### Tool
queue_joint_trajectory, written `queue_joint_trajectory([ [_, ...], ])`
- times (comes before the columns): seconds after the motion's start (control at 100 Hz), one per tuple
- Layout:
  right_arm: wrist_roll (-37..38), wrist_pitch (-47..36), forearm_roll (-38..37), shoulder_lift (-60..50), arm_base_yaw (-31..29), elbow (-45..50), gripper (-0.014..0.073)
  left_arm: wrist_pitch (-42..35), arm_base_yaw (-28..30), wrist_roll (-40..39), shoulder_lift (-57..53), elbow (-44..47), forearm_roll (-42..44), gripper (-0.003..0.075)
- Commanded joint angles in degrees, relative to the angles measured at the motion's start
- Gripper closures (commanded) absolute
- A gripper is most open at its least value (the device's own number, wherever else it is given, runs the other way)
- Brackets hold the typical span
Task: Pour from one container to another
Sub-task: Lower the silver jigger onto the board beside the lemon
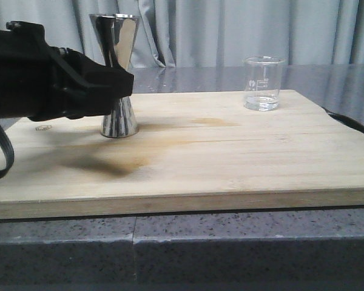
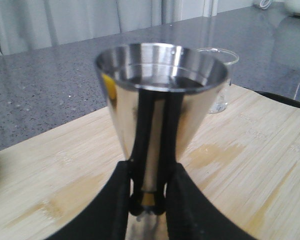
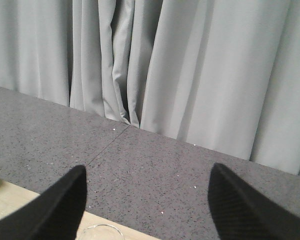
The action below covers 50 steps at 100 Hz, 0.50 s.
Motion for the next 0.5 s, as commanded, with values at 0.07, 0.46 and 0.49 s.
queue_joint_trajectory([
  [0.07, -0.39, -4.12, 0.0, -1.01, -0.25, -1.5, 0.0154, -2.91, -0.36, -0.59, -1.22, -1.2, 0.25, 0.0738],
  [0.46, -0.39, -4.12, 0.0, -1.01, -0.25, -1.5, 0.0154, -2.78, -0.36, -0.59, -1.22, -1.2, 0.75, 0.0549],
  [0.49, -0.39, -4.12, 0.0, -1.01, -0.25, -1.5, 0.0154, -2.78, -0.36, -0.59, -1.22, -1.2, 0.75, 0.0541],
])
